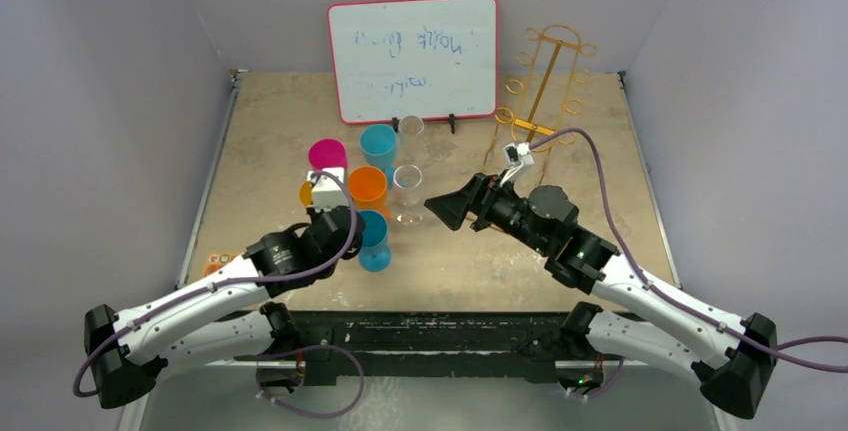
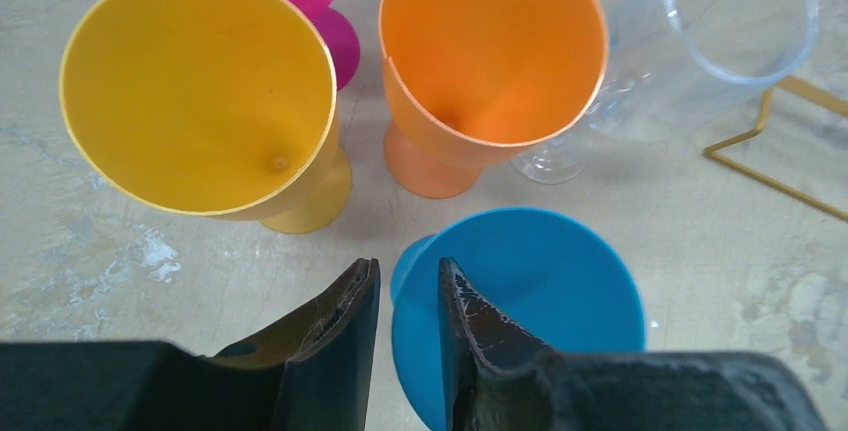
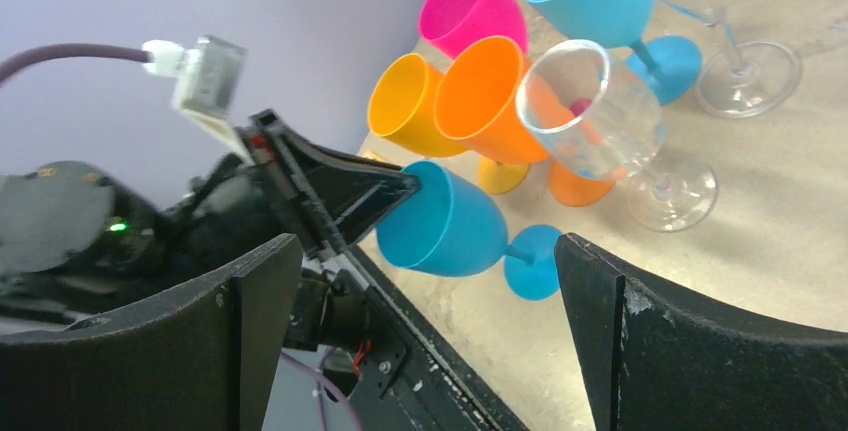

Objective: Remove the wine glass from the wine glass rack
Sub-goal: Place the wine glass at the center of the board, then reset both arms

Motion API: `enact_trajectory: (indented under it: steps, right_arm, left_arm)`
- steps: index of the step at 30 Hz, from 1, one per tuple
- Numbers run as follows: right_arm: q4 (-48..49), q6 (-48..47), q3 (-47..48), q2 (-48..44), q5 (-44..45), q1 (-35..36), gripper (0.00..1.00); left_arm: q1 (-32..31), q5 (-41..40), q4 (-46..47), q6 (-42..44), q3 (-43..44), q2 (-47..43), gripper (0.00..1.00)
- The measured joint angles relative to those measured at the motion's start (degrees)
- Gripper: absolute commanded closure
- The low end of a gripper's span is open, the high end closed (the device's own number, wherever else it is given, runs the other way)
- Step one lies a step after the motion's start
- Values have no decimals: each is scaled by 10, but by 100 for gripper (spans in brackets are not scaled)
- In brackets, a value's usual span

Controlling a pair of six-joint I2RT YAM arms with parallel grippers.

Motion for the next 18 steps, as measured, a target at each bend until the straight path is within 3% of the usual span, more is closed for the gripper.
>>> enact_trajectory:
  steps: [17,18]
  right_arm:
    - [-111,36,-38,39,118,0,0]
    - [-118,40,-43,43,127,0,0]
  left_arm:
    - [0,32,-94,-17,142,-3,55]
    - [0,32,-100,-17,149,-7,49]
